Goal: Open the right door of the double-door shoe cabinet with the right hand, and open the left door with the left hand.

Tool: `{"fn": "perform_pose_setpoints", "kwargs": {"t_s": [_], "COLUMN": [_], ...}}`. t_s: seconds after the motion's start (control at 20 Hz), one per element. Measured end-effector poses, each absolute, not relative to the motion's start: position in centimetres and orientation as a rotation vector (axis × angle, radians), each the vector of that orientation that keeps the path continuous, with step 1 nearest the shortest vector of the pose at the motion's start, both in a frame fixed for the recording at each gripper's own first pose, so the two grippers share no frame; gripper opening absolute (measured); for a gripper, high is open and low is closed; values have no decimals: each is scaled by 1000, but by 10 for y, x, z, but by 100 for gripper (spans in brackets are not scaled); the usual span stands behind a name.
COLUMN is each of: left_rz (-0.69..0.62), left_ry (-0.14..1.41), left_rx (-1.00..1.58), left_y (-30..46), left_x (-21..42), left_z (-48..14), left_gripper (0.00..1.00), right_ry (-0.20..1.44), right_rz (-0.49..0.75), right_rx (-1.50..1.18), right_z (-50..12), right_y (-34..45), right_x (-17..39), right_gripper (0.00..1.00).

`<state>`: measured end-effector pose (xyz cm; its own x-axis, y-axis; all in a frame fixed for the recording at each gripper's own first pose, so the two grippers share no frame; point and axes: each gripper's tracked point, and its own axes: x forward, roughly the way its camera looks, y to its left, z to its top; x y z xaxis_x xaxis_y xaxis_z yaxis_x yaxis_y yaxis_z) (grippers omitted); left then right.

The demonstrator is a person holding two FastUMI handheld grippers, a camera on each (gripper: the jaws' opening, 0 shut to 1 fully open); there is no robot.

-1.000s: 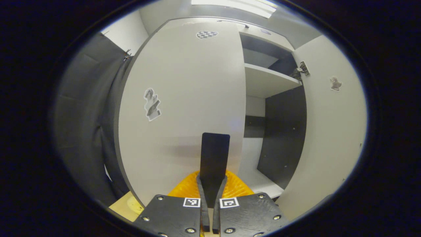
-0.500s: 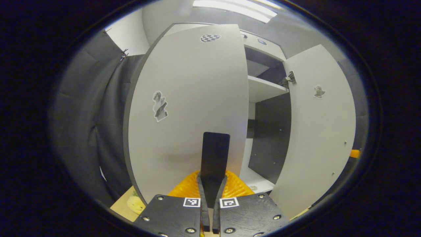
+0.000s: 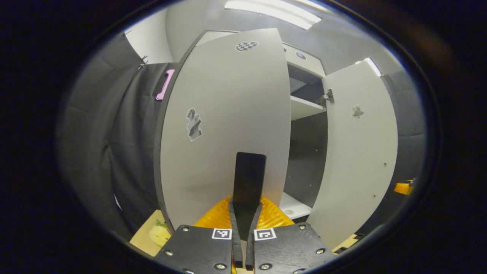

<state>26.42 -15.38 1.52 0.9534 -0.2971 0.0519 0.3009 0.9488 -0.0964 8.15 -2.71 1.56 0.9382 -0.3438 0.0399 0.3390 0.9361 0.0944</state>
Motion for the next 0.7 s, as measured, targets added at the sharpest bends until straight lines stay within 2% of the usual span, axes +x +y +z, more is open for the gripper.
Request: {"fn": "perform_pose_setpoints", "kwargs": {"t_s": [0.3,0.35,0.4,0.45,0.55,0.7], "left_rz": [-265,-258,-255,-252,-243,-227], "left_ry": [-35,-38,-43,-47,-49,-46], "left_rx": [-92,-91,-82,-78,-90,-106], "left_y": [-140,-137,-135,-132,-128,-126], "left_x": [255,255,255,253,252,253], "left_z": [10,11,12,12,12,13], "left_gripper": [6,6,7,6,6,6], "right_ry": [-65,-60,-61,-64,-65,-56], "right_rz": [-312,-303,-293,-285,-268,-258], "right_rx": [85,92,100,103,93,77], "right_z": [16,13,13,13,12,10], "right_y": [-11,-7,-3,-1,2,3], "right_x": [86,88,88,88,89,89], "right_gripper": [97,93,93,98,98,93]}}
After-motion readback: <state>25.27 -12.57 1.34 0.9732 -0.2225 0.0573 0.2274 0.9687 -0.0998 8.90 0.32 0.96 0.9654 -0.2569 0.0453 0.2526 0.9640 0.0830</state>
